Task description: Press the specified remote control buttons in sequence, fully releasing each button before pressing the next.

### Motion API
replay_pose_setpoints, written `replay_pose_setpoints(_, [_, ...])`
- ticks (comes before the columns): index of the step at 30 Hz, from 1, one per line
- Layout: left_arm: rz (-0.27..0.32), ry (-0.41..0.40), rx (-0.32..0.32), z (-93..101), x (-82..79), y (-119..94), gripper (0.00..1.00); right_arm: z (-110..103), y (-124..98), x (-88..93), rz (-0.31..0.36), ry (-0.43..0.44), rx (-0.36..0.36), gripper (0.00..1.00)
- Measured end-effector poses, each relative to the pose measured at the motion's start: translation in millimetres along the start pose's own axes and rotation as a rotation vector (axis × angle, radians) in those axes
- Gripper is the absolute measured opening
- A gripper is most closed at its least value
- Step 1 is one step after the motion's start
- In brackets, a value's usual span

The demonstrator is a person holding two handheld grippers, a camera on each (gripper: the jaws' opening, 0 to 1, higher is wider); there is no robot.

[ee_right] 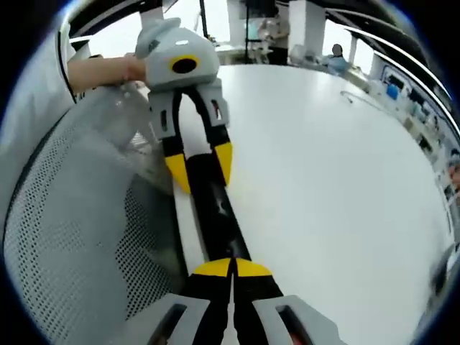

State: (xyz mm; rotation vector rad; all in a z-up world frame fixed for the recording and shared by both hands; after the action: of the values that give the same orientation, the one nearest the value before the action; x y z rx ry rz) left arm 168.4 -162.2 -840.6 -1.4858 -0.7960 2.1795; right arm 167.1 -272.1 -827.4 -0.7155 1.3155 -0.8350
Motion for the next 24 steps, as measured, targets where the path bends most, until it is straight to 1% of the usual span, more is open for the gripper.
replay_pose_setpoints(2, [-0.001,0.002,-0.001,0.1,0.1,0.0,0.24,-0.2,1.1,-5.2,0.01,-0.004,-0.005,0.0])
replay_pose_setpoints(4, [-0.001,0.002,-0.001,0.1,0.1,0.1,0.24,-0.4,3.5,-10.1,0.023,0.002,-0.025,0.0])
replay_pose_setpoints(6, [0.0,0.001,0.001,0.1,0.0,0.2,0.24,-0.6,6.3,-9.9,0.008,-0.007,-0.032,0.0])
replay_pose_setpoints(7, [0.0,0.002,0.0,0.2,0.1,0.1,0.24,0.8,7.2,-10.5,0.004,-0.05,-0.032,0.0])
replay_pose_setpoints(8, [-0.001,0.001,-0.001,0.2,0.1,0.1,0.24,0.1,7.3,-9.9,-0.005,-0.031,-0.037,0.0])
replay_pose_setpoints(9, [-0.002,0.001,-0.002,0.4,0.0,0.1,0.24,-0.1,6.4,-9.2,-0.006,-0.033,-0.039,0.0])
replay_pose_setpoints(12, [-0.004,0.007,-0.005,0.7,-0.1,0.2,0.24,-0.9,6.9,-9.2,-0.011,-0.05,-0.037,0.0])
replay_pose_setpoints(19, [-0.005,0.011,-0.001,0.7,-0.1,-0.1,0.24,-0.4,8.5,-10.8,-0.057,-0.092,-0.036,0.0])
replay_pose_setpoints(21, [-0.004,0.01,-0.001,0.6,-0.1,-0.3,0.24,0.1,7.6,-9.6,-0.047,-0.085,-0.033,0.0])
replay_pose_setpoints(24, [-0.005,0.01,-0.002,0.5,0.0,-0.4,0.24,0.5,6.8,-9.1,0.0,-0.002,-0.034,0.0])
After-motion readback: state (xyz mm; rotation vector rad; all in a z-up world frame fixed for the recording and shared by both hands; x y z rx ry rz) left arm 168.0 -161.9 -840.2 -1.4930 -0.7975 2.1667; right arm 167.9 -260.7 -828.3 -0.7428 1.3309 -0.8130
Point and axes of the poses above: the point that each gripper's makers call its tool centre point, and the gripper's own axes: y roughly forward along the fingers, z roughly to its right, x roughly out of its underside, the point moved 3 cm from there along -y, roughly backward along the fingers, and after that the axes turned 15 degrees about -y, right-handed, at the moved point
